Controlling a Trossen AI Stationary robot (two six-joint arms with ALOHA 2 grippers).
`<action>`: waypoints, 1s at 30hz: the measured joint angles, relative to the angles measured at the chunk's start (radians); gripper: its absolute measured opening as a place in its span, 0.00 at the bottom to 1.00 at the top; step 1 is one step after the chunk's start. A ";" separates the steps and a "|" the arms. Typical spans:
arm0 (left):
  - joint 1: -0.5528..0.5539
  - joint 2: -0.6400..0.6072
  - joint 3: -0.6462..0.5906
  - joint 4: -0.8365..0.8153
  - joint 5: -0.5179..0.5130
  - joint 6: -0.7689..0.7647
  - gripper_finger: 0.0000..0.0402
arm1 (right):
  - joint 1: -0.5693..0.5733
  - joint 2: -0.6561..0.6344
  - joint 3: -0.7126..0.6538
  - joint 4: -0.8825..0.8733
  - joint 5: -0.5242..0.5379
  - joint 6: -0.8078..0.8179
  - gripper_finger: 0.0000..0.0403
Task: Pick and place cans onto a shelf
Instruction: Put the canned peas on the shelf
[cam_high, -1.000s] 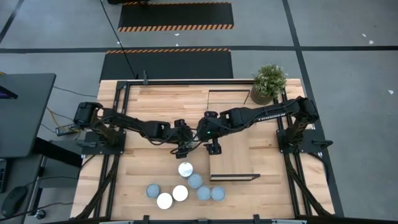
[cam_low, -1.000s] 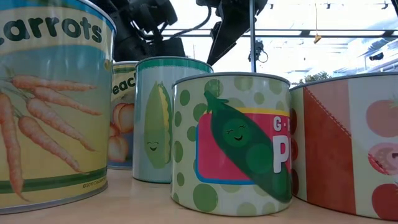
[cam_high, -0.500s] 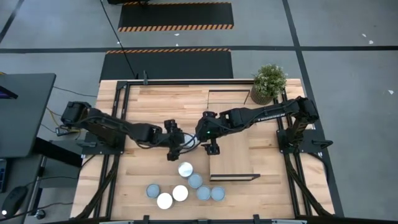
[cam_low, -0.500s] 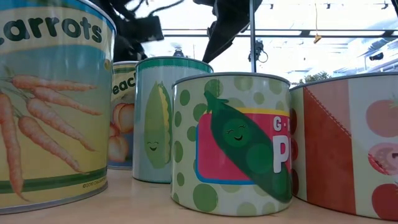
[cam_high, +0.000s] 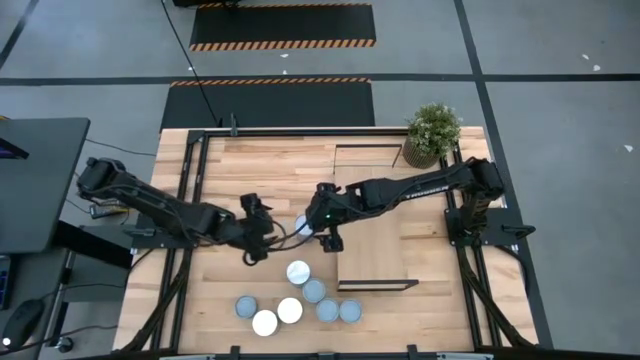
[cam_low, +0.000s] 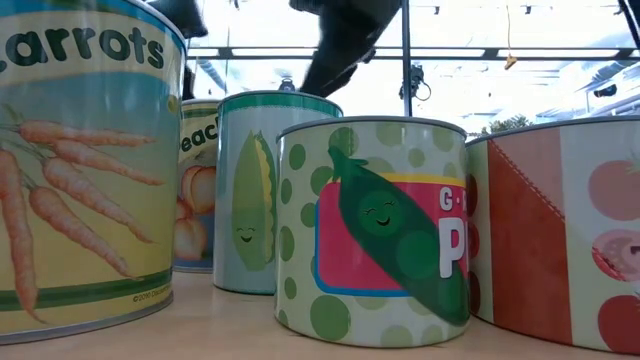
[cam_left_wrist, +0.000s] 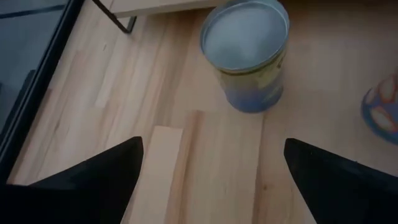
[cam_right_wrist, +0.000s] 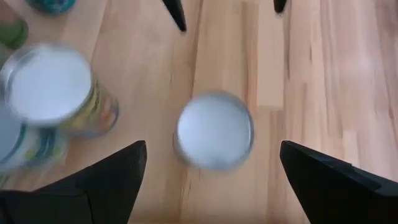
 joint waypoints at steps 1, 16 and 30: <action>0.000 -0.022 -0.017 0.013 0.001 -0.002 0.99 | 0.000 0.003 0.000 0.002 -0.009 -0.005 0.94; 0.002 -0.394 -0.284 0.469 -0.001 0.183 0.99 | -0.024 0.067 0.014 0.209 -0.092 -0.060 0.94; 0.015 -0.510 -0.327 0.750 0.012 0.219 0.99 | -0.050 0.163 0.007 0.197 -0.109 -0.103 0.99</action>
